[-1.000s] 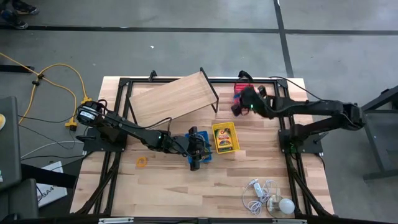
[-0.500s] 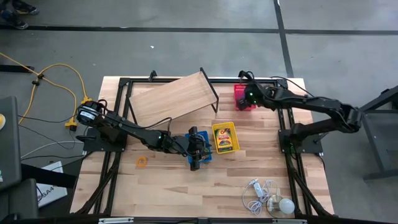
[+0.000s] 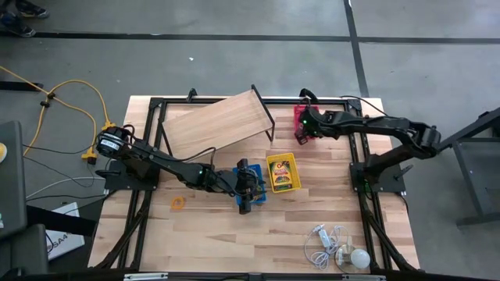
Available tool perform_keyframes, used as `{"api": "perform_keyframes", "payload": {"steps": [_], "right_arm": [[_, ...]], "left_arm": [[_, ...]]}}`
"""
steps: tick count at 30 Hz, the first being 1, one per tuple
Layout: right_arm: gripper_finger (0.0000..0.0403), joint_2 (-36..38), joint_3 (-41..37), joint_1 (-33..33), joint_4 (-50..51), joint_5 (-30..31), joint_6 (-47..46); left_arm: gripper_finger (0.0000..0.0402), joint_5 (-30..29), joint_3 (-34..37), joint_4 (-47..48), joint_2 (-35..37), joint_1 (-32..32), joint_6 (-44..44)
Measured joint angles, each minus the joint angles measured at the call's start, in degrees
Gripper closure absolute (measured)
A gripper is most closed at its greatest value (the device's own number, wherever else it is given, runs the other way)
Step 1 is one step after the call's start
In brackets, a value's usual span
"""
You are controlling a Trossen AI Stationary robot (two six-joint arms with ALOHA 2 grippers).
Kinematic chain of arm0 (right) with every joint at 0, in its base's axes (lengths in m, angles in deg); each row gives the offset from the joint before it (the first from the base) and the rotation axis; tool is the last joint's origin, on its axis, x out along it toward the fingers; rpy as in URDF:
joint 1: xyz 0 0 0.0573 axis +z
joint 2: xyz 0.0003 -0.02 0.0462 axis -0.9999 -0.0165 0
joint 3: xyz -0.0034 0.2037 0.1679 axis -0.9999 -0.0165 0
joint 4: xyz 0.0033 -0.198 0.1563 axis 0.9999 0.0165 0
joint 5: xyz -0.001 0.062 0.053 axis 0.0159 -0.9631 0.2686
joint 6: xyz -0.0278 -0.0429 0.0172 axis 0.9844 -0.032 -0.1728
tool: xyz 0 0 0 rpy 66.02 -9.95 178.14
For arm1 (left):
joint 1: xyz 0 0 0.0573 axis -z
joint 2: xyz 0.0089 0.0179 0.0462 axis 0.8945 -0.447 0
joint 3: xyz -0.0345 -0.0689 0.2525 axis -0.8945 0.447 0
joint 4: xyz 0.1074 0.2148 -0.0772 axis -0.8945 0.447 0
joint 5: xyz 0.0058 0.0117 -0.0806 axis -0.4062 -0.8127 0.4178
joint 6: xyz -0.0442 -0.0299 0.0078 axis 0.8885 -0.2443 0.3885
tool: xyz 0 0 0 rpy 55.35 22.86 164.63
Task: Pick & Place Office Desk Supplies
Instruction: Put the blue spring keychain into the red bin, then put the yellow spring keychain into the red bin
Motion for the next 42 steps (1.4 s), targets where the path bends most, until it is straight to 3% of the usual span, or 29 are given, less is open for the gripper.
{"api": "perform_keyframes", "payload": {"steps": [11,19,24,31,39,42], "right_arm": [[0.0393,-0.08,0.00,0.01,-1.79,0.19,0.23],[0.0328,-0.08,0.00,0.01,-2.55,5.74,0.26],[0.0294,-0.08,0.00,0.03,-3.10,5.17,0.27],[0.0277,0.28,0.00,0.63,-5.34,-0.27,1.18],[0.0287,7.24,0.00,3.80,-3.51,-20.69,5.18],[0.0290,10.66,0.02,6.71,-3.46,-25.09,5.21]], "left_arm": [[0.0256,0.00,0.00,0.01,0.00,-0.02,0.00],[0.0256,0.00,-0.01,0.00,0.00,0.00,0.00],[0.0256,0.00,-0.02,0.00,0.00,-0.01,0.00],[0.0256,0.02,-0.02,0.02,0.00,-0.01,0.00],[0.0256,0.00,-0.04,1.54,0.00,0.55,-1.21],[0.0256,0.02,-0.04,3.62,0.34,1.58,-1.46]]}}
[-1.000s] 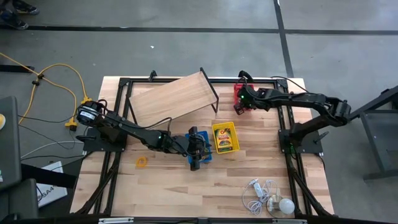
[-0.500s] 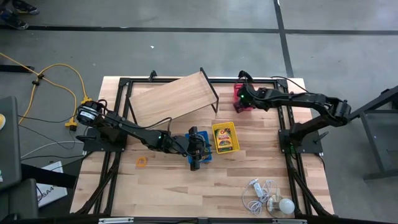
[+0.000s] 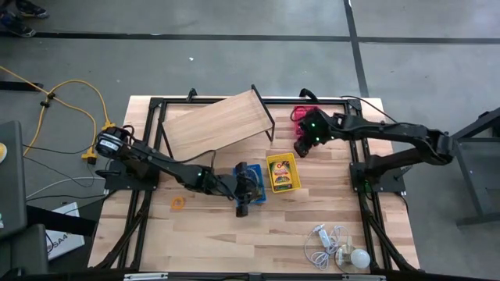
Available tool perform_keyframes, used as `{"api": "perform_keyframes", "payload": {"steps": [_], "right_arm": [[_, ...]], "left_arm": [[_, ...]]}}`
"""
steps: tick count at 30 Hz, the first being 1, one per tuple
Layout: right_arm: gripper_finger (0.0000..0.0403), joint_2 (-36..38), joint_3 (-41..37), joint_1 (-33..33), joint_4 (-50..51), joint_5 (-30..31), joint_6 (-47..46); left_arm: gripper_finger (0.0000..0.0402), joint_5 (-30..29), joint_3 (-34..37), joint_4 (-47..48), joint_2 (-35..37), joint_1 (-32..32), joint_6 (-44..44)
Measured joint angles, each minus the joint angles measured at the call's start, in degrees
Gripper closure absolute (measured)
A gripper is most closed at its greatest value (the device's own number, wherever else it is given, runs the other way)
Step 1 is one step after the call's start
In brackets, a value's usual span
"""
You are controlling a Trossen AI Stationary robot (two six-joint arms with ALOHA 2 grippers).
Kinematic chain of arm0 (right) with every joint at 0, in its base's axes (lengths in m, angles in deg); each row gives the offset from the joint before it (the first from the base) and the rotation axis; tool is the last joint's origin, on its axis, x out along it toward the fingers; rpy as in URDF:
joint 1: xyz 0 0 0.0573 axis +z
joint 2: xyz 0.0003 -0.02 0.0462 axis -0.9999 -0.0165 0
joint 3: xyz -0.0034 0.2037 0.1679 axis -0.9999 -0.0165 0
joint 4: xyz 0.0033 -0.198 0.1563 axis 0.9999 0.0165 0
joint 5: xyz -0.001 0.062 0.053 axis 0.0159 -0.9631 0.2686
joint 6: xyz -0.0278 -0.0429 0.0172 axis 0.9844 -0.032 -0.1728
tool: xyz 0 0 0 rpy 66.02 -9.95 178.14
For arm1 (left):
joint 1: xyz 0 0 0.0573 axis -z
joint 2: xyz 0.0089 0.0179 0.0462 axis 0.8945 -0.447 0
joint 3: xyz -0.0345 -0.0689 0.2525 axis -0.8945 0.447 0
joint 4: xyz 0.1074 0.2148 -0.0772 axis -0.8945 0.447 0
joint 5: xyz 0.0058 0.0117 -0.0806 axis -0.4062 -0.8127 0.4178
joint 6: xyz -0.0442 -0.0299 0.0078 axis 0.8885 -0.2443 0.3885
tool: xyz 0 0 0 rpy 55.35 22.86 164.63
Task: Pick & Place Office Desk Supplies
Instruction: Put the yellow spring keychain into the red bin
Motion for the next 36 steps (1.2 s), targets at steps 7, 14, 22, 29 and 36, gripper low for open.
{"api": "perform_keyframes", "payload": {"steps": [7,14,22,29,36], "right_arm": [[0.0292,5.11,0.00,10.50,-3.15,-0.39,-0.02],[0.0292,4.19,0.00,24.01,-11.19,0.00,-0.86],[0.0293,-0.21,-0.04,42.34,-23.74,3.04,-0.63],[0.0293,-5.98,0.04,53.82,-30.65,11.54,-0.44],[0.0293,-7.69,0.02,54.98,-31.78,13.30,-0.51]], "left_arm": [[0.0256,-0.02,0.00,2.26,0.69,2.50,4.94],[0.0256,-0.17,0.00,2.47,0.89,5.30,8.69],[0.0256,-0.31,0.00,2.41,0.89,10.10,9.32],[0.0256,-0.28,0.00,2.40,0.89,13.78,12.17],[0.0256,-0.28,0.00,2.38,0.89,15.01,12.28]]}}
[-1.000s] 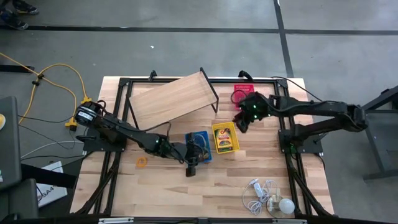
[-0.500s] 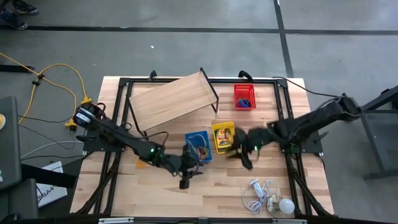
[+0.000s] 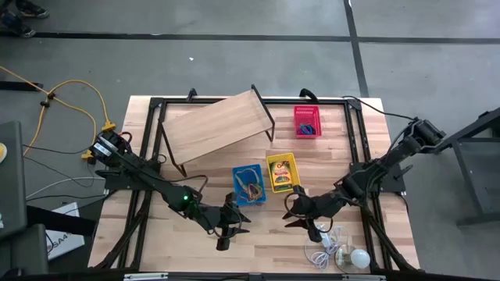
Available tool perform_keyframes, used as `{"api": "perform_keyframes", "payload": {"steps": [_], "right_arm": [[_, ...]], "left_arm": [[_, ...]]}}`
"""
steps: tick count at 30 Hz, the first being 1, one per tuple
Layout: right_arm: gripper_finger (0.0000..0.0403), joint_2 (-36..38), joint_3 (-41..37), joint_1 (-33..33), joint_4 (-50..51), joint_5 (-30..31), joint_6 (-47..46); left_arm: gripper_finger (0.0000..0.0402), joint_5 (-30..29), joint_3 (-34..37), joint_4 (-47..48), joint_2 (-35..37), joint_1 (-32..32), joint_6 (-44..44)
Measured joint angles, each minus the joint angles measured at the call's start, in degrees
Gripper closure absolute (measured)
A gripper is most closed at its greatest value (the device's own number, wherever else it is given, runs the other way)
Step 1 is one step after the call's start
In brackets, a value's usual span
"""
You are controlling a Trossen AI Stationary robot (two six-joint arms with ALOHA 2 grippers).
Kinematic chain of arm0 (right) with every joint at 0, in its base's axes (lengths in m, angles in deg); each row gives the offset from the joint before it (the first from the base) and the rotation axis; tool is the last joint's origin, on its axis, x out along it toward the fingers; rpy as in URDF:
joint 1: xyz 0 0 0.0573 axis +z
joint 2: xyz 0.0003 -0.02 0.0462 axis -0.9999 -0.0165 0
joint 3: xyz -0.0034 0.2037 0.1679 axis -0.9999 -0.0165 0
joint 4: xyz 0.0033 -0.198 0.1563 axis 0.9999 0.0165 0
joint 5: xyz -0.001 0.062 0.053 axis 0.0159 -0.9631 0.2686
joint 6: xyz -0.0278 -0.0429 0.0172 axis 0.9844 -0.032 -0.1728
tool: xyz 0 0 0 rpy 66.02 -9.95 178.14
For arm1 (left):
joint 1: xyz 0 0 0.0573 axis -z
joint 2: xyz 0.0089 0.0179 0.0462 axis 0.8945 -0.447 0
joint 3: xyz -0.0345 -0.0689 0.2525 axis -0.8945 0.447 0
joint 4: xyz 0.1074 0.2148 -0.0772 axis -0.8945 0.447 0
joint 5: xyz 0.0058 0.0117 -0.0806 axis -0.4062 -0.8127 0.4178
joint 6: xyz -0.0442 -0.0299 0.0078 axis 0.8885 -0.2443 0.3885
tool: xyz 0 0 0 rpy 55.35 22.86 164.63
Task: Pick & Place Office Desk Supplies
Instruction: Put the yellow spring keychain into the red bin
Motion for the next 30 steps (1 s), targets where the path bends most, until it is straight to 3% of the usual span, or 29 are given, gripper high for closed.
{"api": "perform_keyframes", "payload": {"steps": [10,30], "right_arm": [[0.0293,0.02,0.00,0.00,-0.06,-0.60,0.04],[0.0293,0.04,0.00,0.00,-0.04,-0.65,0.07]], "left_arm": [[0.0256,0.03,0.00,4.08,0.00,1.40,1.10],[0.0256,0.02,0.02,45.31,10.33,10.73,36.36]]}}
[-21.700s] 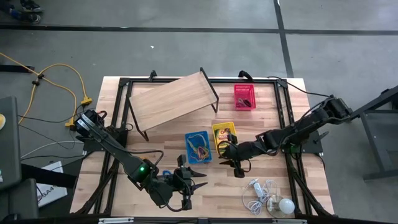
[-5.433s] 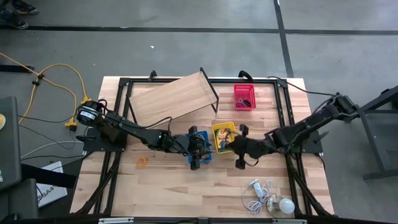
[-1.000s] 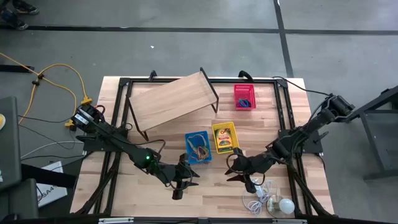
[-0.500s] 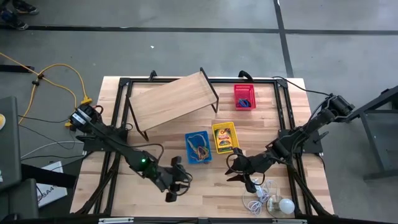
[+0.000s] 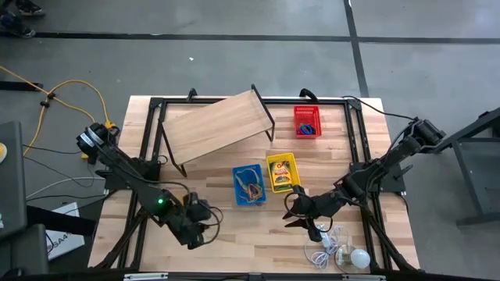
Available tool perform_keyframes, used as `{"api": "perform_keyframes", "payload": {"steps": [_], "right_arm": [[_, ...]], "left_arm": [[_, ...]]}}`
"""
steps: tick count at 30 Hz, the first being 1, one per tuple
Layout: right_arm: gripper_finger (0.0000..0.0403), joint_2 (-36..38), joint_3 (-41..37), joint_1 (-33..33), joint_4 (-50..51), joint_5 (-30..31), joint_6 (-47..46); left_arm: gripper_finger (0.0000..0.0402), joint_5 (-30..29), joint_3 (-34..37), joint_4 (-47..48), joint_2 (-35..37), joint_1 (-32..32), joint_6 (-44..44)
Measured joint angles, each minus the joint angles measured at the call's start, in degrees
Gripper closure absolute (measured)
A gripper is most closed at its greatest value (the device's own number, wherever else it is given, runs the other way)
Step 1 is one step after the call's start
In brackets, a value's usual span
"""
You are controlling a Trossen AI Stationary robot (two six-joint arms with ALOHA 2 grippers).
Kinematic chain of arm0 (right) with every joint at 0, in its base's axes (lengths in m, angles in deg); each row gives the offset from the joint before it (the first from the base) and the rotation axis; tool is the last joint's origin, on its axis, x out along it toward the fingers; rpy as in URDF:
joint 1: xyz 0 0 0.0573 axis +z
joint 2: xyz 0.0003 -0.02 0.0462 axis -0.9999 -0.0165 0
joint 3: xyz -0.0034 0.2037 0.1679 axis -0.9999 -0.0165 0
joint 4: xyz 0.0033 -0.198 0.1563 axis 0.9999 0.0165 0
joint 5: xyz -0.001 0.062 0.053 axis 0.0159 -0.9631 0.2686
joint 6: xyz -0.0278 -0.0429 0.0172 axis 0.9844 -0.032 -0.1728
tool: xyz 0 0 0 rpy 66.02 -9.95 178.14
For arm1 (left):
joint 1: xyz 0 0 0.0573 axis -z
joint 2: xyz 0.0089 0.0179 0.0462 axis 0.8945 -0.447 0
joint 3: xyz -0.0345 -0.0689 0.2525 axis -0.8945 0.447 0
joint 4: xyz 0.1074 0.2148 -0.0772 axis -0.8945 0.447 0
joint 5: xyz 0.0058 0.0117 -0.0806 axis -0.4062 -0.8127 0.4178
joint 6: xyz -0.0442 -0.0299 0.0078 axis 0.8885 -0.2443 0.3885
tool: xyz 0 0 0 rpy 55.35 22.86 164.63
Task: Pick & Place Office Desk Supplies
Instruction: Put the yellow spring keychain into the red bin
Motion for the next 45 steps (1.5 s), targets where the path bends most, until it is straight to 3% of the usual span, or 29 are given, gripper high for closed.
{"api": "perform_keyframes", "payload": {"steps": [20,27,36,45], "right_arm": [[0.0292,0.00,0.00,0.00,0.01,-0.01,0.00],[0.0292,0.00,0.00,0.00,0.00,-0.01,0.00],[0.0292,0.00,0.00,0.00,0.00,-0.02,0.00],[0.0292,0.00,0.00,0.00,0.00,-0.01,0.00]], "left_arm": [[0.0256,0.36,2.03,23.75,0.49,4.71,8.81],[0.0256,2.73,5.42,23.46,1.82,9.46,8.24],[0.0256,-1.76,12.80,18.78,9.42,20.78,20.20],[0.0256,-4.74,18.34,15.15,10.08,23.51,21.06]]}}
